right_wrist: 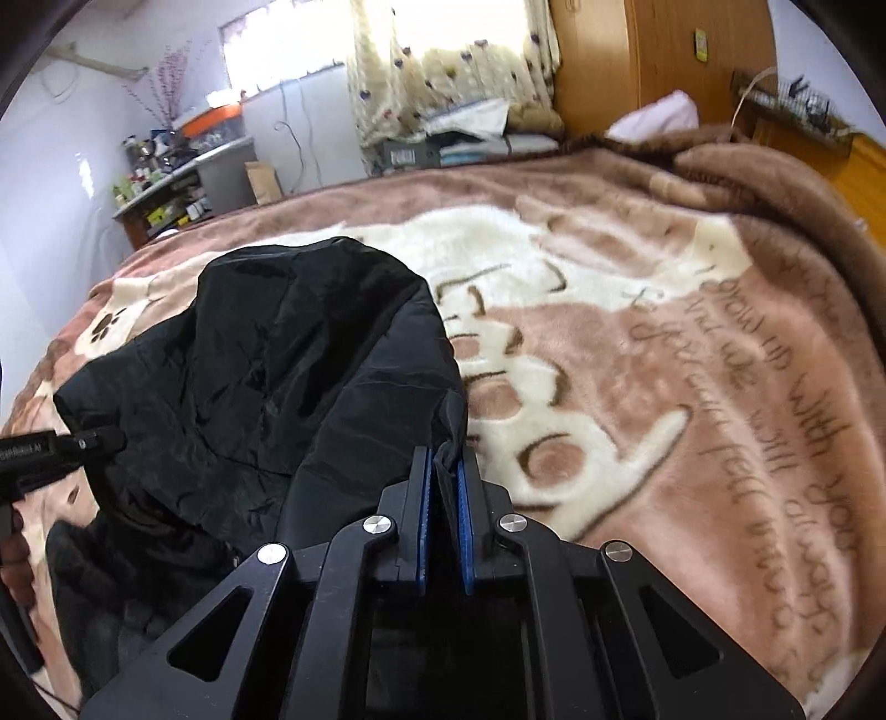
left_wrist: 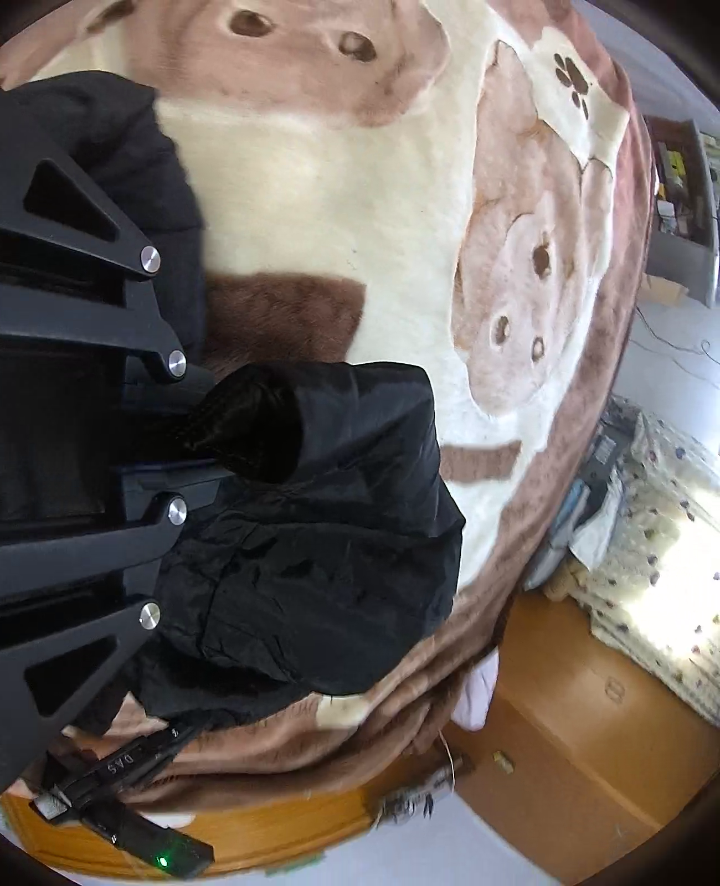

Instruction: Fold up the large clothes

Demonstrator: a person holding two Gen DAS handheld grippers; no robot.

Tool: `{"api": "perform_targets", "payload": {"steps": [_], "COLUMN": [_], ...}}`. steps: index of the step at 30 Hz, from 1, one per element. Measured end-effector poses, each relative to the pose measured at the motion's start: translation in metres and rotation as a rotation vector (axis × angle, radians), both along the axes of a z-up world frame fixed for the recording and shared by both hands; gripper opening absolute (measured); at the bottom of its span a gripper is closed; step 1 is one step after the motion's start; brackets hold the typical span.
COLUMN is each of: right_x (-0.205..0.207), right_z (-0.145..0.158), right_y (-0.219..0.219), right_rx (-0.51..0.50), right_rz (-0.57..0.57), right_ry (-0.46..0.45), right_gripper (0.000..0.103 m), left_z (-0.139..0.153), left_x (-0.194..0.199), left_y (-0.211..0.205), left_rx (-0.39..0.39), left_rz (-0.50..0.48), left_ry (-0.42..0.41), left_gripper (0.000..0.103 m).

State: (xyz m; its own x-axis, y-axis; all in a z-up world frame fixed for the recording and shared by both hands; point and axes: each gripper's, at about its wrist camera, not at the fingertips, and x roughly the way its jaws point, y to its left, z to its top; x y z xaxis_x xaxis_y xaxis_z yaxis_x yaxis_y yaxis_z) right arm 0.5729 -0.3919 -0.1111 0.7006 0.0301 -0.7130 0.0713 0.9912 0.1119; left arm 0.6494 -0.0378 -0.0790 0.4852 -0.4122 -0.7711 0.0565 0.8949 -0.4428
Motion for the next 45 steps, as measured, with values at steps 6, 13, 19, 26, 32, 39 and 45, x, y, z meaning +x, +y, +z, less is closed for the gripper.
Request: {"api": "perform_targets", "payload": {"steps": [6, 13, 19, 26, 32, 39, 45], "right_x": [-0.061, -0.133, -0.174, -0.200, -0.219, -0.224, -0.202], "right_z": [0.024, 0.021, -0.002, -0.015, -0.019, 0.035, 0.093], "right_y": [0.008, 0.015, 0.012, 0.001, -0.016, -0.010, 0.026], "right_rx": [-0.051, -0.050, 0.012, 0.059, 0.087, 0.084, 0.054], "right_rz": [0.029, 0.044, 0.011, -0.050, -0.094, 0.023, 0.290], "right_ry": [-0.112, -0.194, -0.178, -0.150, -0.113, -0.209, -0.268], "right_gripper": [0.007, 0.007, 0.006, 0.000, 0.000, 0.012, 0.066], "left_z": [0.023, 0.016, -0.006, -0.026, -0.027, 0.010, 0.044], "left_x": [-0.054, -0.129, -0.166, -0.199, -0.221, -0.218, -0.218], "left_y": [0.009, 0.032, 0.056, 0.077, 0.109, 0.120, 0.110], "left_rx": [0.009, -0.087, -0.220, -0.309, -0.266, -0.209, -0.219], "left_rz": [-0.036, 0.003, 0.074, 0.124, 0.173, 0.157, 0.061], "left_ry": [-0.058, -0.087, -0.060, -0.016, 0.000, -0.053, -0.101], "left_gripper": [0.012, 0.012, 0.013, 0.014, 0.014, 0.014, 0.044]}}
